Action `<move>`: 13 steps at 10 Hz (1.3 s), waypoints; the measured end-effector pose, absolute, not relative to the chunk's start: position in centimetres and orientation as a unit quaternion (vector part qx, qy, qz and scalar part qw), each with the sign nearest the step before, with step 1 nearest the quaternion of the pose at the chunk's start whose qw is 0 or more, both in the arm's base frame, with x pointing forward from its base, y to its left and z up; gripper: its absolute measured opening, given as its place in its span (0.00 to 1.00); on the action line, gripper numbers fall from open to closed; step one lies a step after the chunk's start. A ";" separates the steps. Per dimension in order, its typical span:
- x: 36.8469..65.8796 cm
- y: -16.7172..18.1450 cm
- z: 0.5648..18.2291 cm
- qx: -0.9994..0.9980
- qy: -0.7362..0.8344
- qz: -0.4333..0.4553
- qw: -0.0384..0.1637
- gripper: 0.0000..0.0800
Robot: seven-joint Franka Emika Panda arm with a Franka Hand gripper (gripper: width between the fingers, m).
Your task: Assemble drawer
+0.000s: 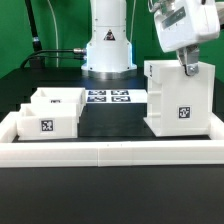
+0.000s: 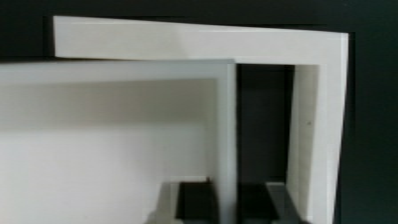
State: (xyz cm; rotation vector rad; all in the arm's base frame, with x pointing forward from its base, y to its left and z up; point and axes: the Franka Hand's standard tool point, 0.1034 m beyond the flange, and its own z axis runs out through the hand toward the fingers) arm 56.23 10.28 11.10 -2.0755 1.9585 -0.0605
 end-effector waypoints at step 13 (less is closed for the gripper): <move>63.2 10.1 10.6 -0.706 0.691 -0.005 0.151 0.06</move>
Offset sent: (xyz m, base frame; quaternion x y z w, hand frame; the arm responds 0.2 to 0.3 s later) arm 0.0309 0.0043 -0.0037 -0.0066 -0.0027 0.0286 0.9996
